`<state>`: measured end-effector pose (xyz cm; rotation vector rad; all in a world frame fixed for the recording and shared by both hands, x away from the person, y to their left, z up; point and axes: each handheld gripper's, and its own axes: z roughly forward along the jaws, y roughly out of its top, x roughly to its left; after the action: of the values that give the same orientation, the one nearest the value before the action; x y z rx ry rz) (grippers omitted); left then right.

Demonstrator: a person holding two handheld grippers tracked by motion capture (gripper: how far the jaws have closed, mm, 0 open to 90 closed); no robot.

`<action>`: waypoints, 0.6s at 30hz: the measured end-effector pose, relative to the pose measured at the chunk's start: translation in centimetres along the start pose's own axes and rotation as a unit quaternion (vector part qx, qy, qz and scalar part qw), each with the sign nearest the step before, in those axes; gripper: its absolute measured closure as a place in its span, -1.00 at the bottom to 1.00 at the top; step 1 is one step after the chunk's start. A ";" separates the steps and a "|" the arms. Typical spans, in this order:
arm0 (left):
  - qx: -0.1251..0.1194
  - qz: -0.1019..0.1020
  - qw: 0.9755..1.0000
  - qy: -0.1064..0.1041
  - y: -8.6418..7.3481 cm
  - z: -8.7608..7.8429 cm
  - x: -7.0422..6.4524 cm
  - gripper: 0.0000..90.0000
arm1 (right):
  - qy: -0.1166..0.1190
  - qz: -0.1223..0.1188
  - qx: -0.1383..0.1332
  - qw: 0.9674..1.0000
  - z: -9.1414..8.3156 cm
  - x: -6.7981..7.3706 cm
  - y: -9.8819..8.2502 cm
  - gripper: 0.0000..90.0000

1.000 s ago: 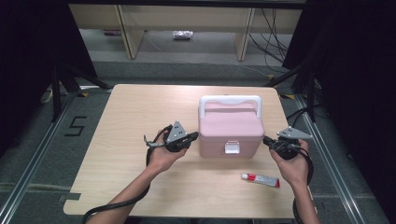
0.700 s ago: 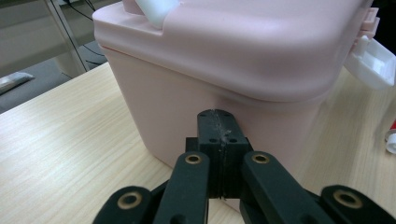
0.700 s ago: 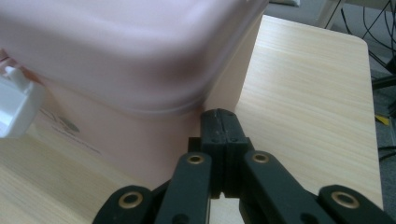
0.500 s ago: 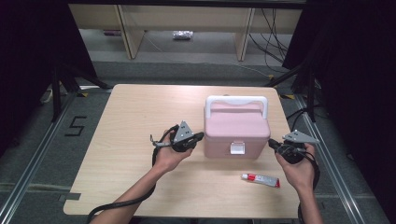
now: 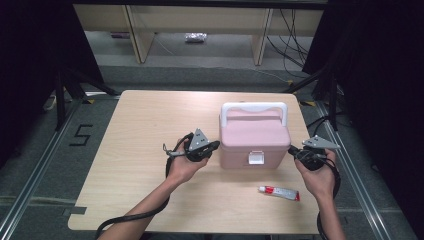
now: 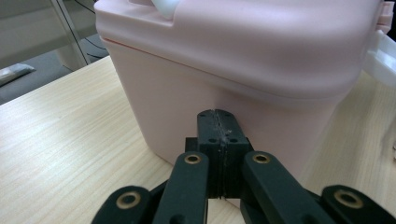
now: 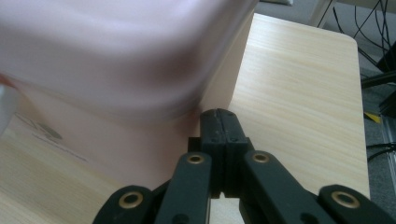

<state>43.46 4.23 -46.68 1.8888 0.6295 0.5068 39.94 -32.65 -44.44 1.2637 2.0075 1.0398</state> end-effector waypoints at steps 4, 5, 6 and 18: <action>0.002 -0.001 1.000 0.001 -0.1 0.0 0.1 0.99 | 0.011 -0.005 -0.008 1.000 -0.2 0.1 -0.3 1.00; 0.002 0.000 1.000 0.002 -0.1 0.0 0.1 0.99 | 0.015 0.031 0.005 0.999 -0.5 0.6 -0.4 1.00; 0.002 0.001 1.000 0.002 -0.1 0.0 0.1 0.99 | 0.010 0.004 -0.006 1.000 -0.6 0.4 -0.5 1.00; -0.015 -0.024 0.999 0.016 -0.3 -1.7 1.0 0.60 | 0.006 -0.005 -0.001 1.000 -1.4 1.1 -0.9 0.95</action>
<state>43.10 6.15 -46.26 1.8359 0.6839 0.5142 37.94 -32.39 -44.45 1.2489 2.0188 1.0471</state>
